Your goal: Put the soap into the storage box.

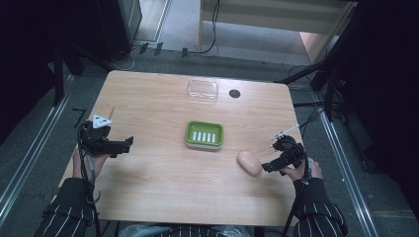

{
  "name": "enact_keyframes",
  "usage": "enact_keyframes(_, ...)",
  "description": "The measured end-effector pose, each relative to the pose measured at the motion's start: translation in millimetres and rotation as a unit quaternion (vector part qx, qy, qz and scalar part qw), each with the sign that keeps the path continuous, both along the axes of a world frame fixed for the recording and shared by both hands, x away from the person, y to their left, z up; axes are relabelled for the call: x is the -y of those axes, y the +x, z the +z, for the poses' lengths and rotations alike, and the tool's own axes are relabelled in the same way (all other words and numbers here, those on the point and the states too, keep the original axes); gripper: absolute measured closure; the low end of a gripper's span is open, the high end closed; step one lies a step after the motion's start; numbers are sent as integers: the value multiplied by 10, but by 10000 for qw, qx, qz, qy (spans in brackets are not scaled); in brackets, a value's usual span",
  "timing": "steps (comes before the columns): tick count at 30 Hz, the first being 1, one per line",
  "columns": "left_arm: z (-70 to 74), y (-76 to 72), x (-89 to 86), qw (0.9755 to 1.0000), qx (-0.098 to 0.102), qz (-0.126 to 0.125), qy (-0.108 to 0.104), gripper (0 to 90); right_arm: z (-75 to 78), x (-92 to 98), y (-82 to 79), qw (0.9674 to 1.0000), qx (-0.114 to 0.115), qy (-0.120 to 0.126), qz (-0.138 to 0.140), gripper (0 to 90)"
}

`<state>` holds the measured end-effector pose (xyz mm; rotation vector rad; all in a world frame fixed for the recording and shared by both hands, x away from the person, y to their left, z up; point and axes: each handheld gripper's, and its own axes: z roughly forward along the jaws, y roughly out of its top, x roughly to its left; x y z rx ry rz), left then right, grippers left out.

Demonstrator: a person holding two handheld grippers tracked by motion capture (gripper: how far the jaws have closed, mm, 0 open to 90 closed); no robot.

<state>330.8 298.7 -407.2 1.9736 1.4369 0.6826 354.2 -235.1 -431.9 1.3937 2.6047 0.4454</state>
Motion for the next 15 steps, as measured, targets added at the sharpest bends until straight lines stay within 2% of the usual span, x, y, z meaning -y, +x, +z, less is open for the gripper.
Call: enact_keyframes(15, -6, 17, 35, 10000, -6, -63, 37, 0, 73, -51, -24, 9999, -32, -29, 128, 15)
